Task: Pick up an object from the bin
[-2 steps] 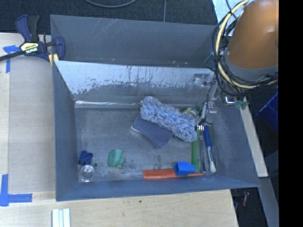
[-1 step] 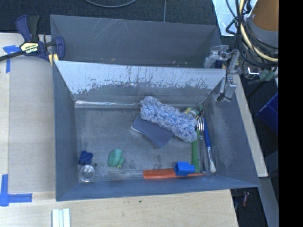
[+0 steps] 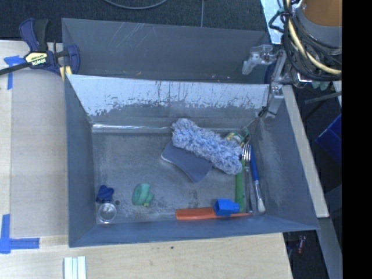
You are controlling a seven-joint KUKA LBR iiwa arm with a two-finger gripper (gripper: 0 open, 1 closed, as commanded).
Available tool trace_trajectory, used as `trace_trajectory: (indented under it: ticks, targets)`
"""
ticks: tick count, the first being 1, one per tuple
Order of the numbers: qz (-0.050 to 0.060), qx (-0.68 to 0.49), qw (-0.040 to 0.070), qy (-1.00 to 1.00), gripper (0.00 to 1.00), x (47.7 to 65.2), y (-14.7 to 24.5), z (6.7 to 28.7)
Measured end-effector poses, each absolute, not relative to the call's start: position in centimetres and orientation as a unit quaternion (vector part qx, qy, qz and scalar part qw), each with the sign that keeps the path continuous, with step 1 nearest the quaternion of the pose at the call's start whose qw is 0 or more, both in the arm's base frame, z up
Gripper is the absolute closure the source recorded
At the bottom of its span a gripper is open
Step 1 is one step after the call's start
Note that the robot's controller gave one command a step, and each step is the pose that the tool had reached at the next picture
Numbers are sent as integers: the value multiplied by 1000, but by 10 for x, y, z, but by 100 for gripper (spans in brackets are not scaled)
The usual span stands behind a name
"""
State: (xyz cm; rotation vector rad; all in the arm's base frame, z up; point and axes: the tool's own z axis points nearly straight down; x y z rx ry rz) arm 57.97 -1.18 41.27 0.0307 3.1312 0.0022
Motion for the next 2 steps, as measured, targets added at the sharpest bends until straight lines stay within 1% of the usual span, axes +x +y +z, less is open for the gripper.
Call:
trace_trajectory:
  ticks: [1, 2]
  targets:
    - [-1, -15, 2, 1000, 0, 572, -27, 349]
    - [0, 4, 12, 1000, 0, 562, -1, 379]
